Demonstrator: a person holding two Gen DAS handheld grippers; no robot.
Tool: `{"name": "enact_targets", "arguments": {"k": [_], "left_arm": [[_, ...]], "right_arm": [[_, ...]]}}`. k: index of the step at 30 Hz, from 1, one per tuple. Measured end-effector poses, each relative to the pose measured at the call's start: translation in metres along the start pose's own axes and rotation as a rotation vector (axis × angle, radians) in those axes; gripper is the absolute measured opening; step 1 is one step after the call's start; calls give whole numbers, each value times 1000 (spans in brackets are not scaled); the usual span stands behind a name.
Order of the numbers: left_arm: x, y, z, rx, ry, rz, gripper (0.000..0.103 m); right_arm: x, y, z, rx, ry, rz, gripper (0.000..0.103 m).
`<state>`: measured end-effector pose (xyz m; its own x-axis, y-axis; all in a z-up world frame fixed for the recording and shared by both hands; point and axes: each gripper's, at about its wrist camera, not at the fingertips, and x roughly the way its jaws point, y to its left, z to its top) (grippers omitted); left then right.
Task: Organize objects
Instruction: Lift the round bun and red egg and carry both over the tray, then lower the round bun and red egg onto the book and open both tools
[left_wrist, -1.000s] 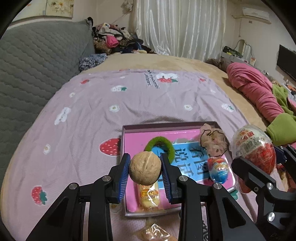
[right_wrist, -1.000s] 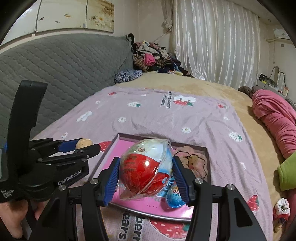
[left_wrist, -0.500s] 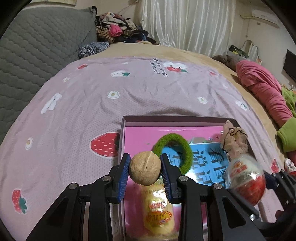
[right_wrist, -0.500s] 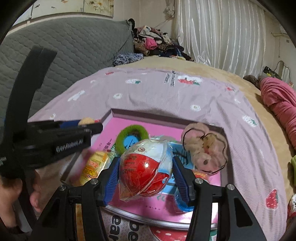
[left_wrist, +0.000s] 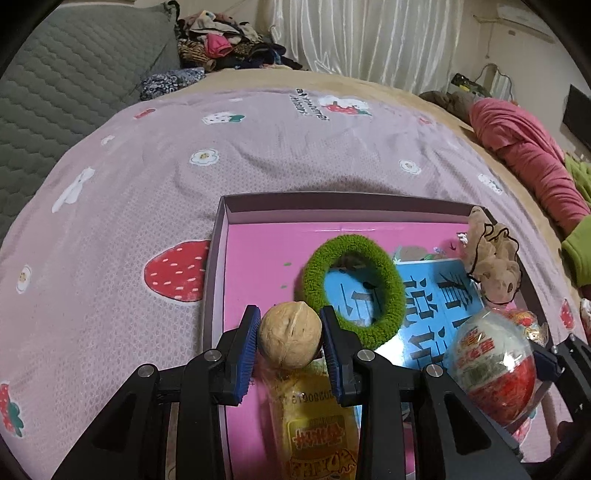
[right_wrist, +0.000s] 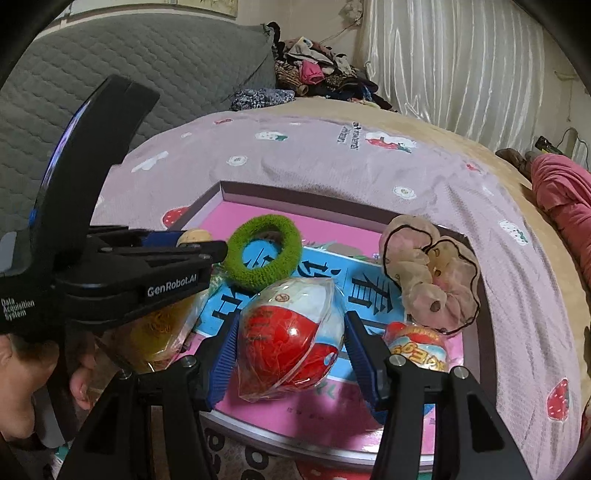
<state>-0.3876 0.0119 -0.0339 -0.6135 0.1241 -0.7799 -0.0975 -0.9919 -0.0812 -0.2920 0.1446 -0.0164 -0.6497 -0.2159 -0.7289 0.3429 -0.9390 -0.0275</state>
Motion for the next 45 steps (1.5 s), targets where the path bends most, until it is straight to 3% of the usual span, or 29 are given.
{"name": "enact_targets", "arguments": {"k": [10,29,40,45], "left_arm": [[7,1,-3,8,14,28,34],[7,2,-4,16,30,45,37],[4,4,-5,20,34,23,46],[-1,0,-6,28,28,-2,58]], "right_arm": [[17,1,-6,-10,58,-11,56],[24,2,-6,-1,58,-27,57],[24,1,-5,6,61,-34,59],[20,0,-4,7,52,-34,65]]}}
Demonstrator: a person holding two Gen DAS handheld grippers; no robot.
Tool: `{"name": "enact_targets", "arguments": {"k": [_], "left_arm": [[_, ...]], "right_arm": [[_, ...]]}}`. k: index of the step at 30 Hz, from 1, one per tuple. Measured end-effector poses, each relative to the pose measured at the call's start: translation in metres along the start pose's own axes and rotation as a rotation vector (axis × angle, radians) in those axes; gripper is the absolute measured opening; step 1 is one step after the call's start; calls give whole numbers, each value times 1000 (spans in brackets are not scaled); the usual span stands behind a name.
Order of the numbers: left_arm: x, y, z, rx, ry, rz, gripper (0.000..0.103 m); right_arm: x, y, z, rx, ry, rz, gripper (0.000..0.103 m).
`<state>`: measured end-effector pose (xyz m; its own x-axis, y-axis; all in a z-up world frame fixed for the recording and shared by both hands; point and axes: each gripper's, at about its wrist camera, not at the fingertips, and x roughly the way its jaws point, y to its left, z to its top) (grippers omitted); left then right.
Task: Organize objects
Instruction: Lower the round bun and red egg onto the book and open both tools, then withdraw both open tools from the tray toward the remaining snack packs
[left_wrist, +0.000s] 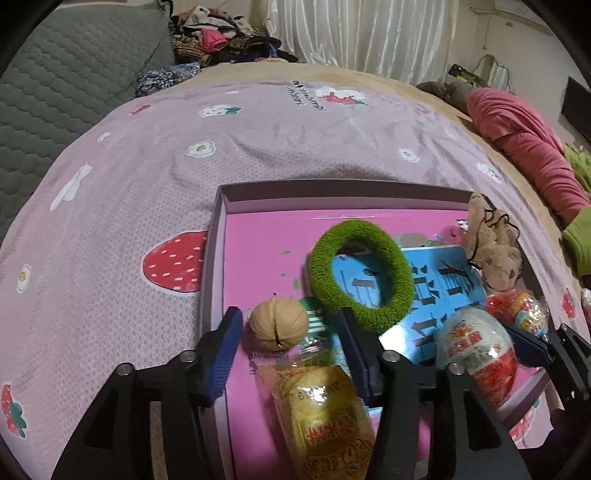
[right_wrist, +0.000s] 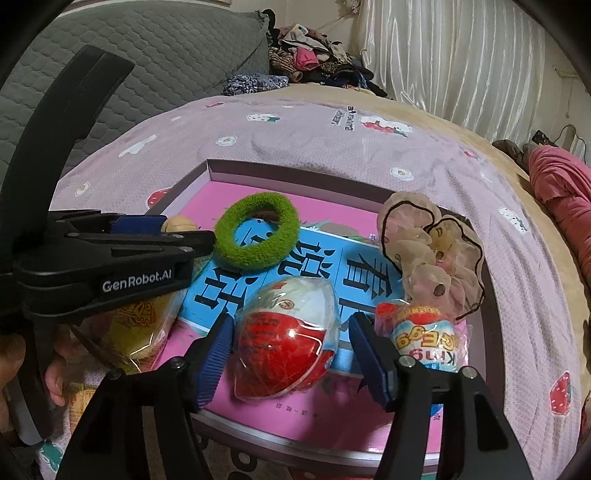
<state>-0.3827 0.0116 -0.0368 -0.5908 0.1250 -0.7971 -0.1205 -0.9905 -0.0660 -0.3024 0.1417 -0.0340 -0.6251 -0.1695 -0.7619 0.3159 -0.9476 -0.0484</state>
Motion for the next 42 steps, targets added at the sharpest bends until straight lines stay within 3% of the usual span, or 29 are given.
{"name": "enact_targets", "arguments": {"k": [3,7,15,23,42], "left_arm": [[-2,-3,-1,8,-1,6,60],[-8,-1,0,-6,-5,-21,71],[-18,3,1,-19,-17,-21,72],[-26,2,1,-19,-32,-2,80],[-63,8,-8,-30,-64,51,84]], "right_arm": [[-3,0,-1,0,-2,5,65],[-9,-2,-1,4,-11,11,65],[-16,-4,1,11,-25,24,67],[-21,0,1,5,-31,22,68],[-55,-1,1,36,-81,-13,81]]}}
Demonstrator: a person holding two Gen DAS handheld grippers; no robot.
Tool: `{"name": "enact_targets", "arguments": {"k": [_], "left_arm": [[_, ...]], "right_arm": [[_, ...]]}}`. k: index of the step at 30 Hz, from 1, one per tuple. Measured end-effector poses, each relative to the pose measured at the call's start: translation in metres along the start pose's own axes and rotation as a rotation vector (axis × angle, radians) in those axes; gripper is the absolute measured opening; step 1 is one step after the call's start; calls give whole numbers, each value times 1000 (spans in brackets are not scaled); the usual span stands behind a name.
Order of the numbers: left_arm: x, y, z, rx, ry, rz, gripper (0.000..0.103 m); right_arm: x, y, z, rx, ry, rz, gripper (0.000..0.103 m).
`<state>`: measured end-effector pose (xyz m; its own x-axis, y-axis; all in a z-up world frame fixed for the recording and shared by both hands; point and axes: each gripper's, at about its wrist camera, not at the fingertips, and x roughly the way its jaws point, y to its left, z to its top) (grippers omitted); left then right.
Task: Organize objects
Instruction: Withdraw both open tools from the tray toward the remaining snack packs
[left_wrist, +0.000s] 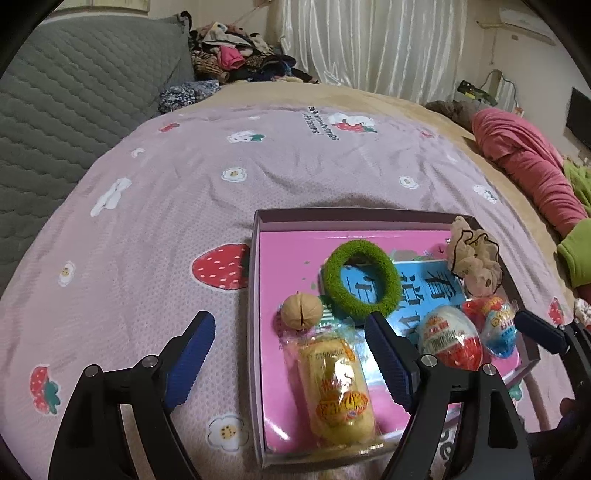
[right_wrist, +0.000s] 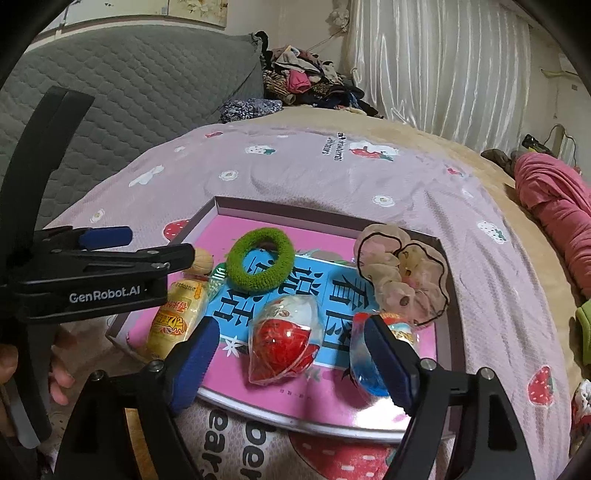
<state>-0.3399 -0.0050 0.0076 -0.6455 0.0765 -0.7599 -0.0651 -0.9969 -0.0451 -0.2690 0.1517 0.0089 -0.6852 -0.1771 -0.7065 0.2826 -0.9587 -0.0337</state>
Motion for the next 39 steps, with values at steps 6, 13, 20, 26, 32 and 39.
{"name": "enact_targets", "arguments": {"k": [6,13,20,26,32,39], "left_arm": [[-14,5,-10,-14,-4,23,85],[-40,12,-27,-31,-3,61,85],[-76,9,-36,-33,-24,67,85],[-103,3,-44,-16,-27,62,85],[-133,2,-49,-8,-47,60,85],[-159,-1,-65,0,-42,58,85]], "right_arm": [[-18,-2,-2,30,-19,3,84],[-41,1,-6,35,-35,-5,89],[-70,1,-11,49,-47,-25,91],[-102,6,-11,36,-65,-41,91],[-139,18,-15,15,-86,-48,92],[-175,27,-30,0,-96,-56,92]]}}
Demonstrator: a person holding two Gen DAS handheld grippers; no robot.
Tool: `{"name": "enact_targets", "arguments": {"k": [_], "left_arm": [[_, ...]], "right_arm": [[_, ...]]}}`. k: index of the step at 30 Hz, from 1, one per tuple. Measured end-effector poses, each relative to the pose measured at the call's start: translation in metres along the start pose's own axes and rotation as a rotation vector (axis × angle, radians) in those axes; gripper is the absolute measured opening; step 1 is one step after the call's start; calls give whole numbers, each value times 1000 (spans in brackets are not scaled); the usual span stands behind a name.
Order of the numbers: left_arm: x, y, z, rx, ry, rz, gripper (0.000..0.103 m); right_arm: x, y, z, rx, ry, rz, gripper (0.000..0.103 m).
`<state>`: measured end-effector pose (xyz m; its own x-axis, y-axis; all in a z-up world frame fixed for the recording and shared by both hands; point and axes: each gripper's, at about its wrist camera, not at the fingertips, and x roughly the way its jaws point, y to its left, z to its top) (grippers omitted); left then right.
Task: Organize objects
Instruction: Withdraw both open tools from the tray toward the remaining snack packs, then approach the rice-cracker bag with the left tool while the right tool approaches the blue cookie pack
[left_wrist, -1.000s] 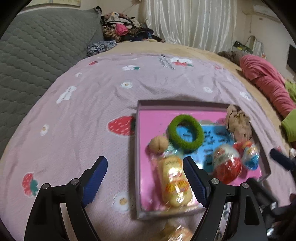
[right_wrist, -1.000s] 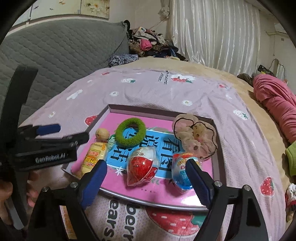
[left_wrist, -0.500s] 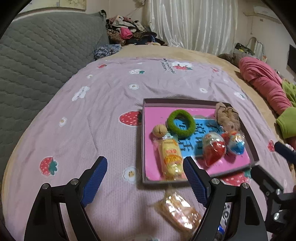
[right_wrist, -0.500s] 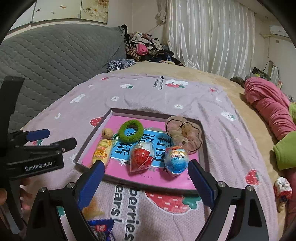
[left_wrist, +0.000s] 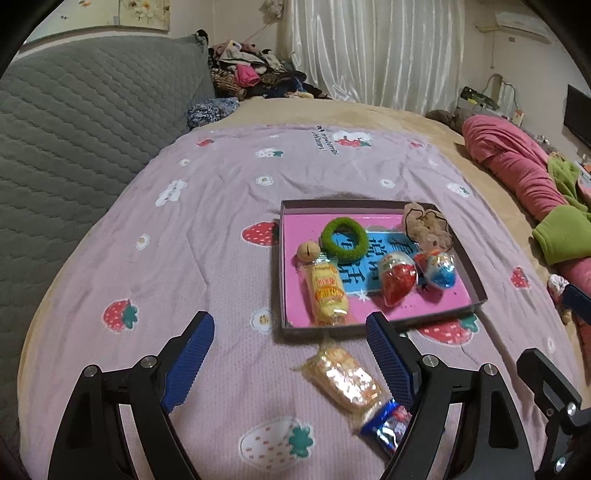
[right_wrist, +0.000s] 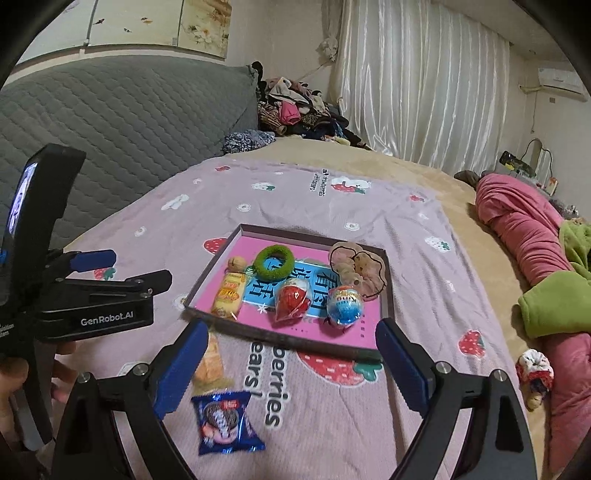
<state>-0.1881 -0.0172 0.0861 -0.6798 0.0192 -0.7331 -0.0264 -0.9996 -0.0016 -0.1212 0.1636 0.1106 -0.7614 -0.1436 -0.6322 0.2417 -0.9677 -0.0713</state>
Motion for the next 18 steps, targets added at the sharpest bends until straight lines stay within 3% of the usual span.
{"name": "enact_targets", "arguments": {"k": [18], "left_arm": [[-60,0,-41,11,-9,3,85]], "right_arm": [[-69,23,-36,-30,-20,5,92]]}}
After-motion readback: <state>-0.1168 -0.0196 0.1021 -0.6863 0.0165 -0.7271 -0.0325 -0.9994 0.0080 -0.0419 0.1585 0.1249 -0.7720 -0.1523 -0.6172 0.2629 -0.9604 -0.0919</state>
